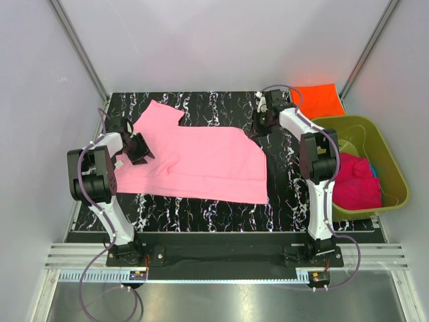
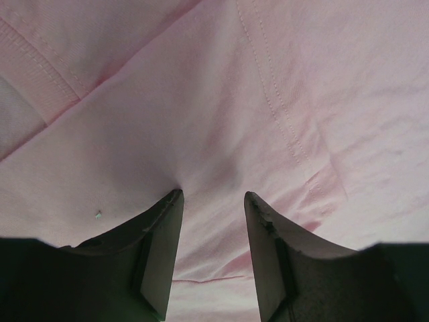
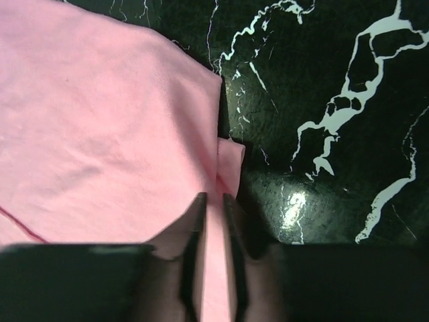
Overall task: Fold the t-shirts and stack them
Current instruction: Fold the tshirt
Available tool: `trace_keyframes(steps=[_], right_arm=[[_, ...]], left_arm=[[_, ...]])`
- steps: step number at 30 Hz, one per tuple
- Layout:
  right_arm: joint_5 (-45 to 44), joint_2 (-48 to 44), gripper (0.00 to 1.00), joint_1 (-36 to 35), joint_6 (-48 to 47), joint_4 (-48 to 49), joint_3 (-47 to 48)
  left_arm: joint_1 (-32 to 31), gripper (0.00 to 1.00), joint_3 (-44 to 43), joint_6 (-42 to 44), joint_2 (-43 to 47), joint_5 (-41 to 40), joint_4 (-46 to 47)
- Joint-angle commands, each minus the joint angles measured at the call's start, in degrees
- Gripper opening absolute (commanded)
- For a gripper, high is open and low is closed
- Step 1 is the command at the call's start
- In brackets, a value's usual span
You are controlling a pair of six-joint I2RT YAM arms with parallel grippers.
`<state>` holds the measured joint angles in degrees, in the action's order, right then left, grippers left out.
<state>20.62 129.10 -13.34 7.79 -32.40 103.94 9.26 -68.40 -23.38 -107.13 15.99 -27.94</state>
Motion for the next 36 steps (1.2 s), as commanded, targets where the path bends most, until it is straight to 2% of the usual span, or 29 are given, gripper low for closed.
trace_keyframes(steps=[1,5,9,13,18,22,25,26,36], right_arm=[[-1.10,-0.25,0.16,-1.42,-0.15,1.20,0.48],[-3.57,-2.00,0.11,-3.17,0.12,2.51,-2.24],[-9.79,-2.98,0.09,-6.60,-0.58,3.31,-3.74],[-16.13,-3.15,0.16,-8.72,-0.32,3.14,-4.10],[-24.30,-5.25,0.20,-8.72,0.29,2.78,-4.71],[-23.71,-7.28,0.27,-8.72,-1.28,2.96,-4.54],[-20.80,-8.77,0.33,-8.72,-2.78,3.31,-4.27],[-17.32,-9.04,0.35,-8.63,-3.30,3.22,-3.75],[-14.30,-3.69,0.38,-4.94,-1.99,1.64,3.02]], left_arm=[[-0.38,0.48,-1.03,1.49,-2.03,-2.36,-0.36],[-0.38,0.48,-1.12,1.49,-2.20,-2.45,-0.36],[-0.47,0.48,-1.12,1.67,-2.20,-2.45,-0.53],[-0.38,0.49,-1.21,1.67,-2.64,-2.45,-0.62],[-0.47,0.49,-1.12,1.75,-2.64,-2.54,-0.80],[-0.38,0.49,-1.38,1.84,-2.99,-2.72,-0.88],[-0.47,0.49,-1.38,1.93,-2.82,-2.89,-1.06],[-0.47,0.49,-1.47,2.10,-2.82,-2.98,-0.89],[-0.47,0.49,-1.65,2.46,-2.91,-3.24,-1.32]])
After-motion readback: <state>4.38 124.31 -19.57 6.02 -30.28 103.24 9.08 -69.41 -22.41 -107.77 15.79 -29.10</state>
